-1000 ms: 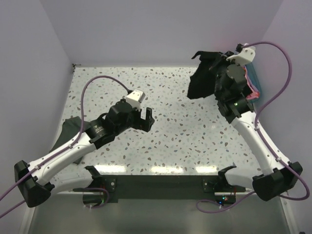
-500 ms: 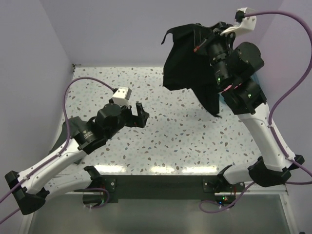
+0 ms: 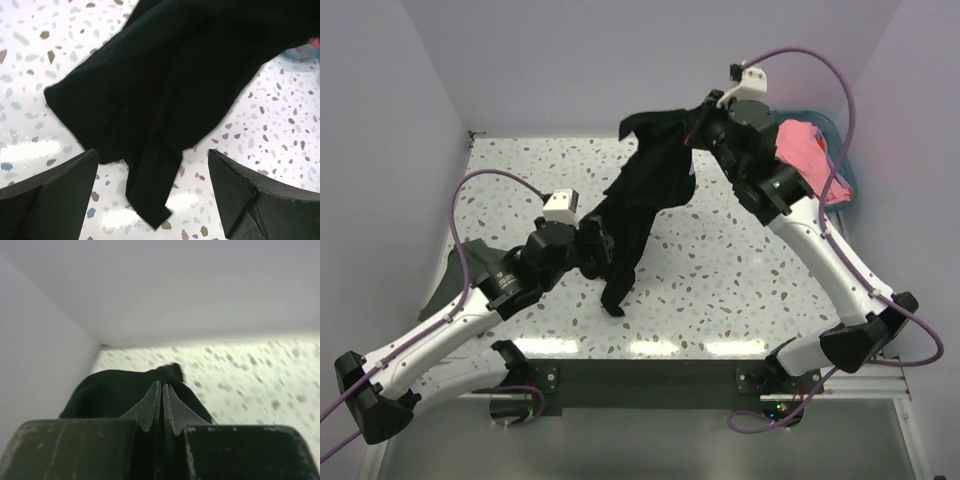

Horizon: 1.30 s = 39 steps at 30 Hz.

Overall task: Fold and stack the t-shirts
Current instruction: Move the tshirt to the center of the board, then flatten the tshirt out

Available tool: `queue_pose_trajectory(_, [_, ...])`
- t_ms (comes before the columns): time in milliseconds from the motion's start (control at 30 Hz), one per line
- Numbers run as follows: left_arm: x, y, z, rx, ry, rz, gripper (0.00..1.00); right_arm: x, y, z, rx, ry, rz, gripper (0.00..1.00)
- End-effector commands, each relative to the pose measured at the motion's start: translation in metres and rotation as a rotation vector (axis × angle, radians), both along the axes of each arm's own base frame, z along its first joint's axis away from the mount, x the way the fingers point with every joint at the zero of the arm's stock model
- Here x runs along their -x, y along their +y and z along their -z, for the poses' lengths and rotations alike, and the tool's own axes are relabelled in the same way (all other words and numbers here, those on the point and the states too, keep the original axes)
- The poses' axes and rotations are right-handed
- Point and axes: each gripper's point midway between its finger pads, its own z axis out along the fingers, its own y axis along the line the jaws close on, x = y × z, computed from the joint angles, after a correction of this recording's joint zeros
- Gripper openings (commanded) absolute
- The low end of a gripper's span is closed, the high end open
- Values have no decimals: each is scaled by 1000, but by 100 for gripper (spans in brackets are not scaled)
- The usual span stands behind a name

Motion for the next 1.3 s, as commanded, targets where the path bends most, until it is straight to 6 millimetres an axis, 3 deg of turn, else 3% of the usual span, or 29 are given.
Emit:
queue_pose_trajectory(0, [-4, 11, 21, 11, 46, -87, 95, -42, -57, 80, -107, 187, 131, 0])
queue_pose_trajectory(33, [-4, 10, 27, 9, 58, -87, 94, -47, -61, 134, -90, 293, 110, 4])
queue_pose_trajectory(67, [-2, 8, 38, 8, 87, -83, 93, -54, -73, 161, -99, 349, 131, 11])
queue_pose_trajectory(100, [-2, 5, 49, -1, 110, -77, 91, -64, -104, 185, -142, 404, 196, 16])
queue_pose_trajectory(133, [-1, 3, 58, -6, 130, -75, 90, -60, -106, 225, -148, 501, 154, 23])
queue_pose_trajectory(167, [3, 3, 75, -11, 169, -79, 88, -62, -113, 249, -156, 560, 157, 38])
queue_pose_trajectory(200, [4, 4, 89, -25, 199, -89, 85, -61, -128, 265, -149, 597, 188, 44])
queue_pose_trajectory(233, [6, 4, 99, -28, 220, -94, 84, -54, -128, 283, -125, 639, 176, 51])
queue_pose_trajectory(300, [15, 9, 128, -33, 283, -121, 79, -41, -131, 290, -79, 656, 176, 62])
queue_pose_trajectory(333, [18, 12, 137, -31, 298, -132, 78, -30, -132, 304, -70, 686, 176, 64])
queue_pose_trajectory(400, [27, 19, 158, -23, 343, -172, 74, -15, -129, 299, -41, 657, 182, 68])
queue_pose_trajectory(467, [33, 23, 172, -19, 367, -180, 73, 1, -128, 313, 27, 675, 213, 69])
queue_pose_trajectory(567, [31, 9, 184, -8, 378, -126, 76, 27, -98, 331, 95, 688, 165, 70])
queue_pose_trajectory(667, [31, 0, 195, -18, 406, -92, 80, 40, -84, 354, 129, 724, 142, 70])
queue_pose_trajectory(833, [26, -12, 203, -12, 410, -59, 84, 40, -73, 386, 199, 761, 144, 71])
queue_pose_trajectory(967, [19, -21, 204, -9, 406, -50, 82, 26, -71, 408, 264, 798, 173, 71])
queue_pose_trajectory(1033, [15, -24, 199, 3, 395, -47, 81, 16, -69, 406, 271, 785, 187, 70])
queue_pose_trajectory(1067, [14, -26, 199, 10, 393, -42, 77, 15, -70, 412, 286, 799, 194, 68])
queue_pose_trajectory(1133, [11, -30, 195, 13, 383, -33, 70, 7, -74, 407, 308, 786, 229, 60])
queue_pose_trajectory(1167, [10, -31, 197, 1, 390, -32, 61, 7, -78, 406, 332, 788, 243, 46])
queue_pose_trajectory(1267, [-2, -27, 190, -26, 373, -54, 42, -1, -92, 389, 356, 759, 293, 22])
